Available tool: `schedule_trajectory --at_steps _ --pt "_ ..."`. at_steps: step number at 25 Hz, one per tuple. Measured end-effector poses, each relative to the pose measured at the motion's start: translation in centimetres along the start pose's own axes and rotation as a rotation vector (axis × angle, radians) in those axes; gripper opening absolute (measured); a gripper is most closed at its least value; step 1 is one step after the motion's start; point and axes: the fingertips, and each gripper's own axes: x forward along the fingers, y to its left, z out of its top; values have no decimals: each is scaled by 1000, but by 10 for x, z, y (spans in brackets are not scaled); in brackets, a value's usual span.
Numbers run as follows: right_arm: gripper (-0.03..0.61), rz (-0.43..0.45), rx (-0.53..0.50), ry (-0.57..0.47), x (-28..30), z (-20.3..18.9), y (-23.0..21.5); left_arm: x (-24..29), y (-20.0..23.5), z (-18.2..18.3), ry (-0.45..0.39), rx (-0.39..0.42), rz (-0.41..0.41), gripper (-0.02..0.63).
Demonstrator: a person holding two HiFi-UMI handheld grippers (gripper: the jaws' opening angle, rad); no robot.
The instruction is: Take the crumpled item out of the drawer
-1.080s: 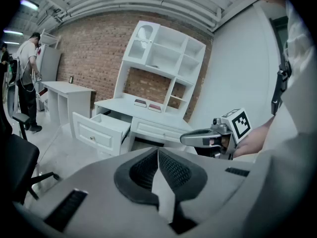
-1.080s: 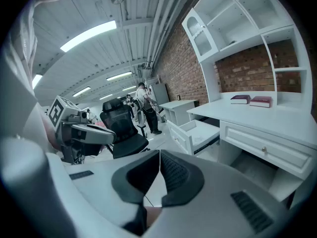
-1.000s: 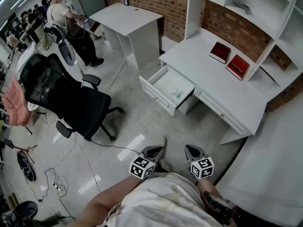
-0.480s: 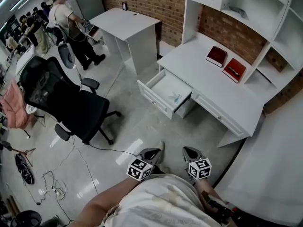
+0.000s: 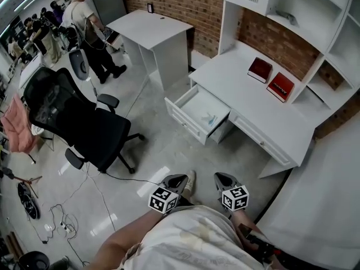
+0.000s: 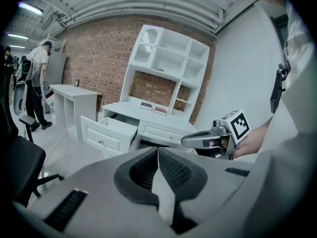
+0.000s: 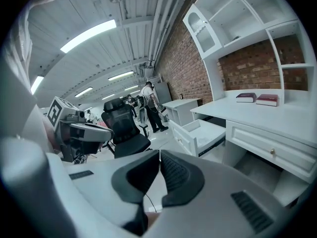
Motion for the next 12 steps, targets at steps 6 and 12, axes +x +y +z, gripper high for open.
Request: schedule_trajectory --at_steps 6,12 --pt "28 -13 14 -13 7 18 -14 15 10 19 -7 6 -18 28" --pt "28 -42 43 -22 11 25 -34 30 12 28 -2 3 -36 28"
